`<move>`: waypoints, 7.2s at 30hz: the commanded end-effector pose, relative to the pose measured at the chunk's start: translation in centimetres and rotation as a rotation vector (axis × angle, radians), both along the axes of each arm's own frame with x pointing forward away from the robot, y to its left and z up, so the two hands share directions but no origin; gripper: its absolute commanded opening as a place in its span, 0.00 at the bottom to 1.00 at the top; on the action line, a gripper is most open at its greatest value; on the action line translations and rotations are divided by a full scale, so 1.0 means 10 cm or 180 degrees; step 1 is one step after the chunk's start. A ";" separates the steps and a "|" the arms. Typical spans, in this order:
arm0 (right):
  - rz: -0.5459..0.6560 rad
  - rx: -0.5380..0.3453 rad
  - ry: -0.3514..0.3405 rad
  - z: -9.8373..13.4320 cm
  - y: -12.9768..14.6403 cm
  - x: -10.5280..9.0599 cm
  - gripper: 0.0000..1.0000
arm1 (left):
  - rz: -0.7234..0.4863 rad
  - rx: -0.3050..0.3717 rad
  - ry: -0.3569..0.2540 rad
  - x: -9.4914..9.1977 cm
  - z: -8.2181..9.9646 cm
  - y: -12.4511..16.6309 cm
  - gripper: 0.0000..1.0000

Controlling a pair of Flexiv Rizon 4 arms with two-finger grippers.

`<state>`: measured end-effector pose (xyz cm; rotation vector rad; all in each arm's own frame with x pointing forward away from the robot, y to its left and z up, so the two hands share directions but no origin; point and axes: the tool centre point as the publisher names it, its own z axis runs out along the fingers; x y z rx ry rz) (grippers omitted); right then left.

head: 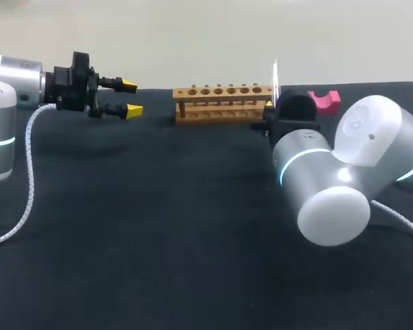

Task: Grasp the test tube, adjust it, and insert it.

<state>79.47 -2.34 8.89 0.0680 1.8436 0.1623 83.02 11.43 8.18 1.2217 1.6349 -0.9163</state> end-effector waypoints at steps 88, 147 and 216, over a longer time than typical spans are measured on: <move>0.0860 0.0147 0.1902 -0.47 0.51 0.28 0.00 | 0.0010 -0.0007 -0.0015 -0.01 -0.01 0.00 1.00; 0.0270 0.0022 0.1341 -0.07 0.28 -0.04 0.00 | 0.0010 -0.0007 -0.0015 -0.01 -0.01 0.00 1.00; 0.0272 0.0146 0.0440 0.35 0.05 -0.42 0.00 | 0.0010 -0.0007 -0.0015 -0.01 -0.01 0.00 1.00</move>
